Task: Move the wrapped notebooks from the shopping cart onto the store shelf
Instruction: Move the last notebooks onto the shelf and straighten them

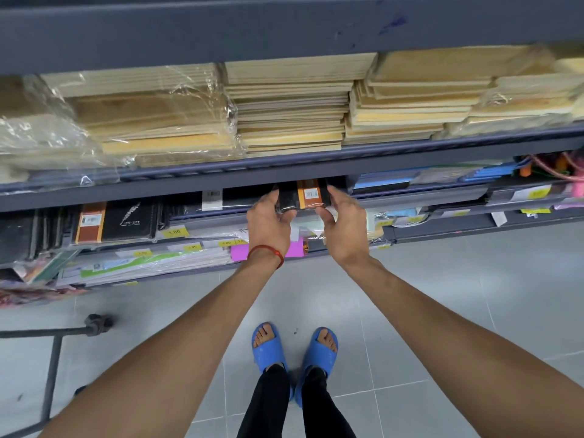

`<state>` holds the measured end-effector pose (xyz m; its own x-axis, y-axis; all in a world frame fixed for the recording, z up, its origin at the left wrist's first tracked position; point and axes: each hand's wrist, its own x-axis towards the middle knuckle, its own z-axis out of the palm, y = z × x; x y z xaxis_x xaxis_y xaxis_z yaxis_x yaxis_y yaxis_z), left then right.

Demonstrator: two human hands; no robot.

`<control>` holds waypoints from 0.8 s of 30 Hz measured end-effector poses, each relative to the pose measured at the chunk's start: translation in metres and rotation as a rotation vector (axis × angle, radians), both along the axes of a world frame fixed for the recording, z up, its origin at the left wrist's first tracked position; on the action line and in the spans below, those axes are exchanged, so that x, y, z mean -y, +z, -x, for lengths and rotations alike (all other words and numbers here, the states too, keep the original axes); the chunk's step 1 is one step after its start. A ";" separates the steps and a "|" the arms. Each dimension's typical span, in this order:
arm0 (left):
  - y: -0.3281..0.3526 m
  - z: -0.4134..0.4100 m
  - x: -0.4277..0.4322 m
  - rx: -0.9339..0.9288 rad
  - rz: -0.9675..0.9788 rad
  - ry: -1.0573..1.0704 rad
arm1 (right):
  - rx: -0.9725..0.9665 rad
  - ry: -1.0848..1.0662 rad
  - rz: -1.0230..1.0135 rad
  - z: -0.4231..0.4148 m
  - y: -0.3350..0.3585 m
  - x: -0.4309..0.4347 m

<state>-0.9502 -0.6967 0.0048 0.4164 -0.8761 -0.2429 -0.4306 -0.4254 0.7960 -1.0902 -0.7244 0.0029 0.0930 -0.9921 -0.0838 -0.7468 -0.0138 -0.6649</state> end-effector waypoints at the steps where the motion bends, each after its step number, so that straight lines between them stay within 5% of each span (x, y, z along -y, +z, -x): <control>1: -0.003 0.000 0.002 0.042 -0.005 -0.009 | -0.016 0.003 0.004 -0.001 0.000 0.002; 16: 0.035 -0.008 -0.056 0.240 0.000 -0.168 | -0.273 0.124 0.087 0.001 0.050 -0.055; 24: 0.093 -0.012 -0.154 0.727 -0.050 -0.291 | -0.392 0.301 0.283 0.010 0.103 -0.127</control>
<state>-0.9384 -0.5427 0.0976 0.2416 -0.9696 -0.0394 -0.9360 -0.2435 0.2543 -1.1004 -0.5977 0.1060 0.3906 -0.9155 0.0960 -0.8724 -0.4015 -0.2787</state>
